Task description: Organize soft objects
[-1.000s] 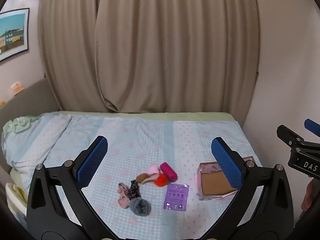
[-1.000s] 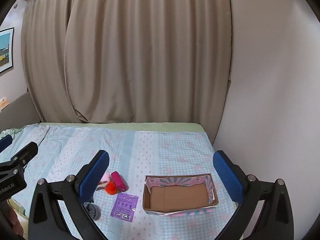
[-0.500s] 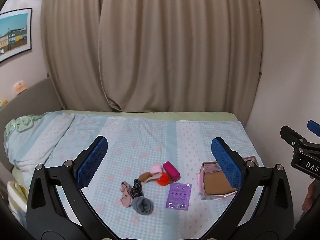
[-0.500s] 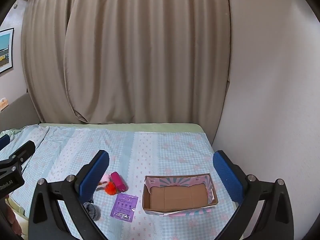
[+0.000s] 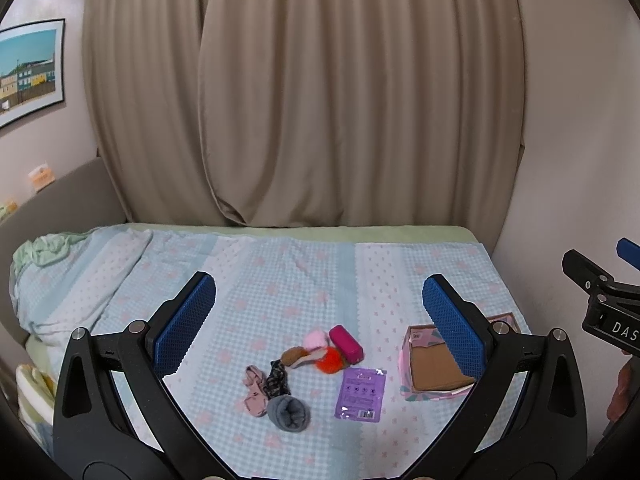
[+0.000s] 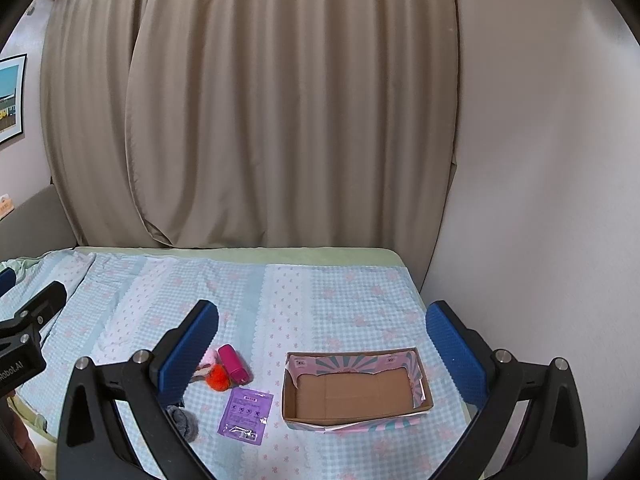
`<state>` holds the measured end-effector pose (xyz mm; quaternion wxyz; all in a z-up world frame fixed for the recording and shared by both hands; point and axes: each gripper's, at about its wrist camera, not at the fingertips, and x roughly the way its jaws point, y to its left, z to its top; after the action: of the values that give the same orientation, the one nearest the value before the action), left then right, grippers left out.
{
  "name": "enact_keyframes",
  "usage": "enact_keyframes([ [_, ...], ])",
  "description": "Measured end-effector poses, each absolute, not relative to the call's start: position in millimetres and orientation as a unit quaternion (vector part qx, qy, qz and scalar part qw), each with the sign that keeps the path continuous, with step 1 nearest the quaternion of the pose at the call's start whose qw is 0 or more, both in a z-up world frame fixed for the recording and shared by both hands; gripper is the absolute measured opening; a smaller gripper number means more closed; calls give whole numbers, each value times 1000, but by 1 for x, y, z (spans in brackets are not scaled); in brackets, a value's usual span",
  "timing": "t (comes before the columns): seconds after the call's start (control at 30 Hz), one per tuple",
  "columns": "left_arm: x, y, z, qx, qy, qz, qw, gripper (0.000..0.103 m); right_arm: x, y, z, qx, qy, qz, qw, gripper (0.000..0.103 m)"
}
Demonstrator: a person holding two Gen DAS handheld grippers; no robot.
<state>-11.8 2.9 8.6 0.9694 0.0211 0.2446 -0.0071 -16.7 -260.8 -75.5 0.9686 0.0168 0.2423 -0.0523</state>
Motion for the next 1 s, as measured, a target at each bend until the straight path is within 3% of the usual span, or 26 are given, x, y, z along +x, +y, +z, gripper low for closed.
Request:
enact_keyframes([
  [1.0, -8, 3, 8, 22, 241, -7, 970, 102, -13, -259, -77, 18, 243, -55, 968, 103],
])
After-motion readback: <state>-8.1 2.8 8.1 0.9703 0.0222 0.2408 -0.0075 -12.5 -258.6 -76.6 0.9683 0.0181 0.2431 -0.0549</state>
